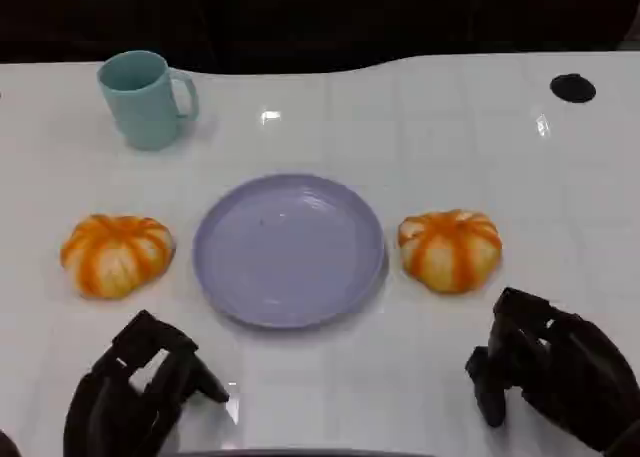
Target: Grasp the bread from the table and place it into the plate.
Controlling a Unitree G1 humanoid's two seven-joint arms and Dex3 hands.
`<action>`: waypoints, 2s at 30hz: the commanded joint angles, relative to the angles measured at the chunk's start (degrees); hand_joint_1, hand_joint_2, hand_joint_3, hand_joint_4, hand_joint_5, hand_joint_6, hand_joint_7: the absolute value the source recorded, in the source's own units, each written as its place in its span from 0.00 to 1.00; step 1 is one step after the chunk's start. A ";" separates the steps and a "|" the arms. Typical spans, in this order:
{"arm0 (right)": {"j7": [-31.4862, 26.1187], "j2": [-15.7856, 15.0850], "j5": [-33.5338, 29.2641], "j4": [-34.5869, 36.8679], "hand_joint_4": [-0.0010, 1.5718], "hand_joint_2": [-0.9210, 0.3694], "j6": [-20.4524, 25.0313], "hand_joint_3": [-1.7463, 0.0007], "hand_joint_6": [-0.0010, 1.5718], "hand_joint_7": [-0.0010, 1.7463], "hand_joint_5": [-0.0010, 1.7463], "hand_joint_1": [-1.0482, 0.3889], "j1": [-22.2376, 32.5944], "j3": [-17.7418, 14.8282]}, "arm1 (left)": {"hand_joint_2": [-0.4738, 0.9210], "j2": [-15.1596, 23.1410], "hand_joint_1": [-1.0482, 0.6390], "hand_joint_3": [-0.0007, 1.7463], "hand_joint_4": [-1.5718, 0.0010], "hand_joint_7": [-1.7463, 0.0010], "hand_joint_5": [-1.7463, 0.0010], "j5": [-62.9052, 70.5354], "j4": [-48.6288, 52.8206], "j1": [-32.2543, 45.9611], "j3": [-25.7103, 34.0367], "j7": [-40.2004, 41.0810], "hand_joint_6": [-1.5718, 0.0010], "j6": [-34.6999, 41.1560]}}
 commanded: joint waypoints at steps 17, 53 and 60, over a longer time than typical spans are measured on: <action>0.16 -0.68 0.08 0.02 0.62 0.00 0.01 0.78 0.48 1.00 1.00 0.35 -0.52 -0.22 | 1.00 0.94 0.32 0.14 0.62 0.14 0.00 -0.20 -0.13 -0.08 0.28 0.41 0.68 0.45; -34.14 -22.88 -51.42 -4.49 0.09 0.08 -33.31 1.00 0.14 0.00 0.07 0.48 -10.37 9.03 | 1.00 1.32 0.32 0.16 0.62 0.13 0.00 0.30 2.97 -1.60 0.18 -0.05 0.69 -1.37; -45.82 -24.17 -63.76 -3.40 0.11 0.10 -30.26 1.00 0.15 0.00 0.04 0.48 -13.26 13.61 | 1.00 1.49 0.32 0.16 0.62 0.13 0.00 0.18 3.80 -2.00 0.38 -0.18 0.69 -1.52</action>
